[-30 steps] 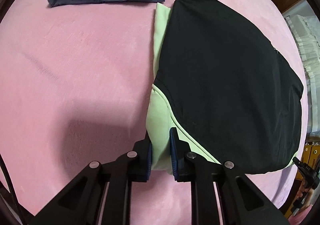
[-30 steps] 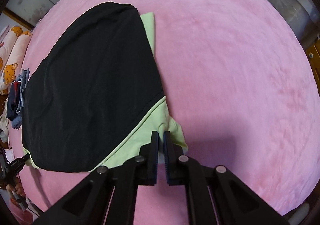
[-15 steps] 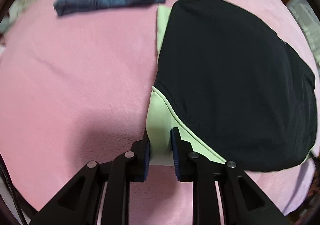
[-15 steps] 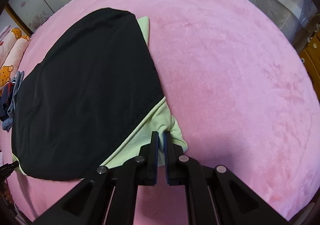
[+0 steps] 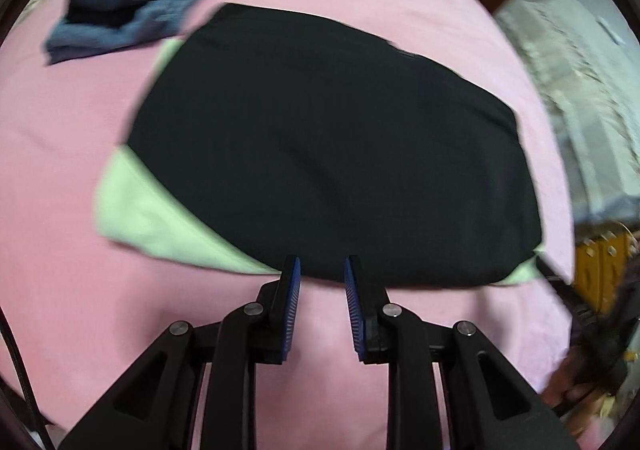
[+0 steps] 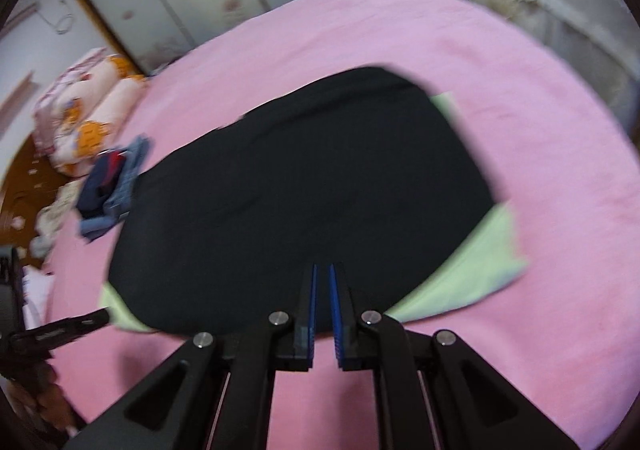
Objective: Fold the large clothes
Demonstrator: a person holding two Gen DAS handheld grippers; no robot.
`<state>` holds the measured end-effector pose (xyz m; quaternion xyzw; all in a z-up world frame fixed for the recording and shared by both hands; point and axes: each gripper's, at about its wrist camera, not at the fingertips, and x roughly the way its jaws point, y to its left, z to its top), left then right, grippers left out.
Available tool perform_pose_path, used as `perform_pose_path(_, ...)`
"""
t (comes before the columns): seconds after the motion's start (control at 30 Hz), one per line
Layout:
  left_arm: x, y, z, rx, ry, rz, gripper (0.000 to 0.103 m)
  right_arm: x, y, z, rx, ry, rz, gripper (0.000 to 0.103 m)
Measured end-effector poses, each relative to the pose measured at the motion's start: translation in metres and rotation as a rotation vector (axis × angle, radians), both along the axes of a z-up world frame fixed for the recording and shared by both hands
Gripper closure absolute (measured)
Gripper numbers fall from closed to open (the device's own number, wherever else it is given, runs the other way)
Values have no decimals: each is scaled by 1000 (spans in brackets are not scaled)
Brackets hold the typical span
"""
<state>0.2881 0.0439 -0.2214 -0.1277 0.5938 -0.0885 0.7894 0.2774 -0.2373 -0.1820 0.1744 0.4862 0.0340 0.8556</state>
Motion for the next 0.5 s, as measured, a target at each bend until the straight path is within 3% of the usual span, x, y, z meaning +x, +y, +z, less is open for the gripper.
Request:
perform_pose_path(0.2, 15, -46, -24, -130, 48, -53, 82, 1, 64, -34, 75, 33, 169, 99)
perform_pose_path(0.3, 11, -60, -36, -154, 89, -70, 83, 2, 76, -44, 104, 46, 177, 102)
perform_pose_path(0.4, 14, -67, -52, -153, 108, -71, 95, 6, 83, -54, 114, 61, 180, 103)
perform_pose_path(0.5, 17, -73, -68, -124, 128, -78, 98, 16, 83, -70, 159, 68, 184, 103)
